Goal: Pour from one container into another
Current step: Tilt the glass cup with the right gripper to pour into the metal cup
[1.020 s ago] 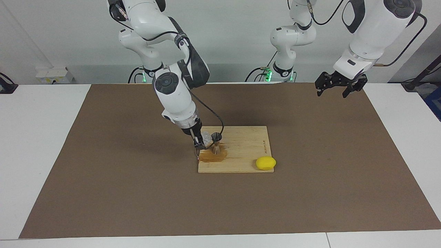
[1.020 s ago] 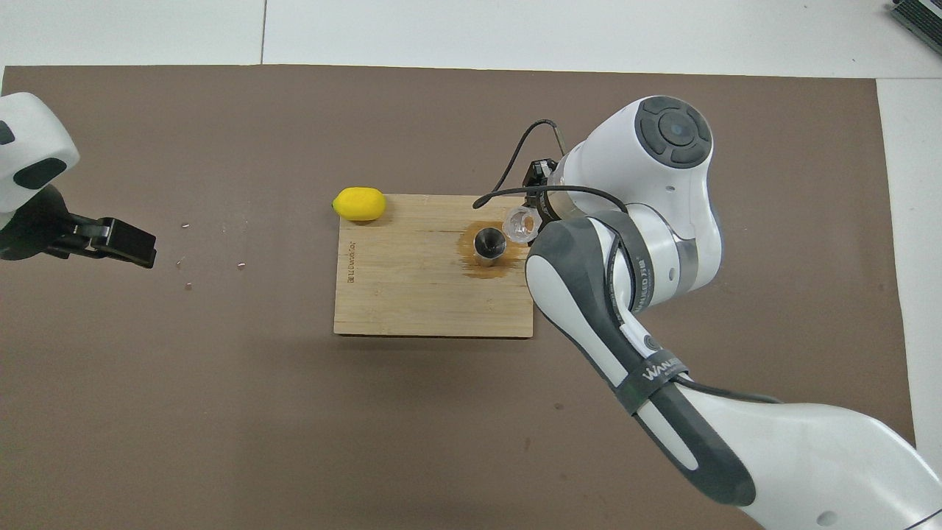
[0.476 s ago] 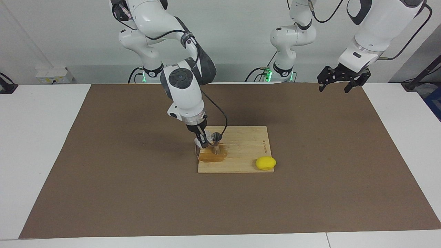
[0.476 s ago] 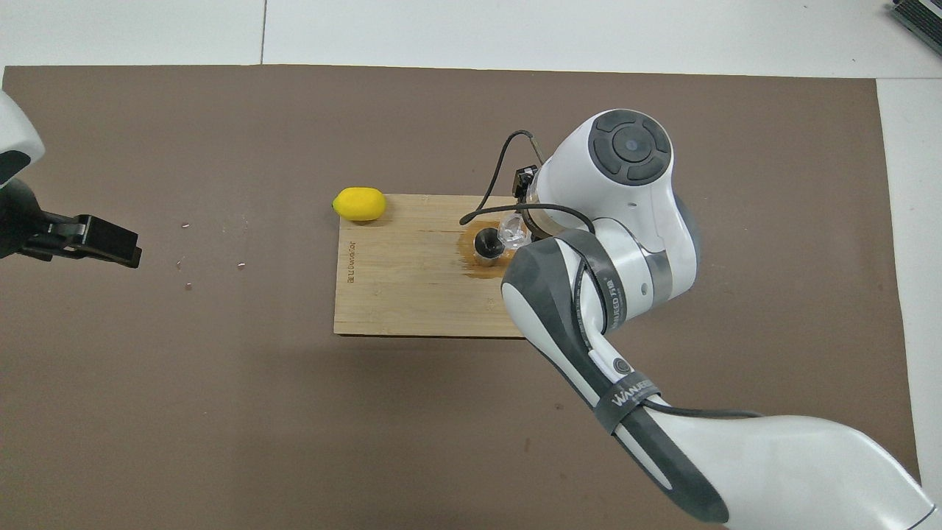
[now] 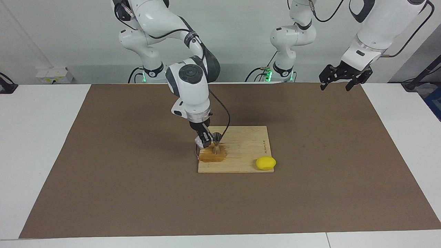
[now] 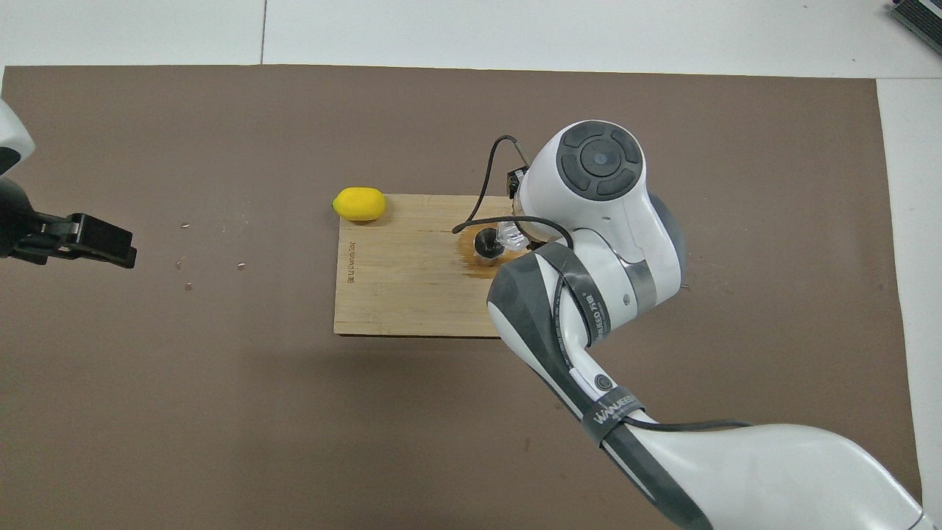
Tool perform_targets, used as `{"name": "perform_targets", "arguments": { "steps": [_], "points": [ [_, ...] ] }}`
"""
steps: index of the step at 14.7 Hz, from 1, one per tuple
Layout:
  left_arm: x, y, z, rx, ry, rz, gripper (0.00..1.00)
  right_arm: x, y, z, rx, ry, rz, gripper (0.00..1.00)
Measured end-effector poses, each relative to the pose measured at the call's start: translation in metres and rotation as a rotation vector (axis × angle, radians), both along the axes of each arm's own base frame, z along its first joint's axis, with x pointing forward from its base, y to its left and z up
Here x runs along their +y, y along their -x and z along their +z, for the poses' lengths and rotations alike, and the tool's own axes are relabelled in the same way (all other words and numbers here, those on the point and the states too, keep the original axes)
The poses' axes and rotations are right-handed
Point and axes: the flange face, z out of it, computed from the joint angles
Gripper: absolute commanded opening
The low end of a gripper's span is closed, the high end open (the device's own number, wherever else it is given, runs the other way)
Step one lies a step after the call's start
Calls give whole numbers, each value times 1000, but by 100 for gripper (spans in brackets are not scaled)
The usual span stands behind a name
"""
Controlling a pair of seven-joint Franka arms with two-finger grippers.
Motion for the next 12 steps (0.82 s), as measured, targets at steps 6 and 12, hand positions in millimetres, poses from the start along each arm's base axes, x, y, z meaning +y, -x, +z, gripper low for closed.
{"name": "perform_targets", "arguments": {
  "steps": [6,12],
  "points": [
    [2,0,-2,6,-1,6,100,3,2,1,-14,37,25,0],
    [2,0,-2,7,-1,6,100,3,2,2,-14,37,25,0]
  ]
}}
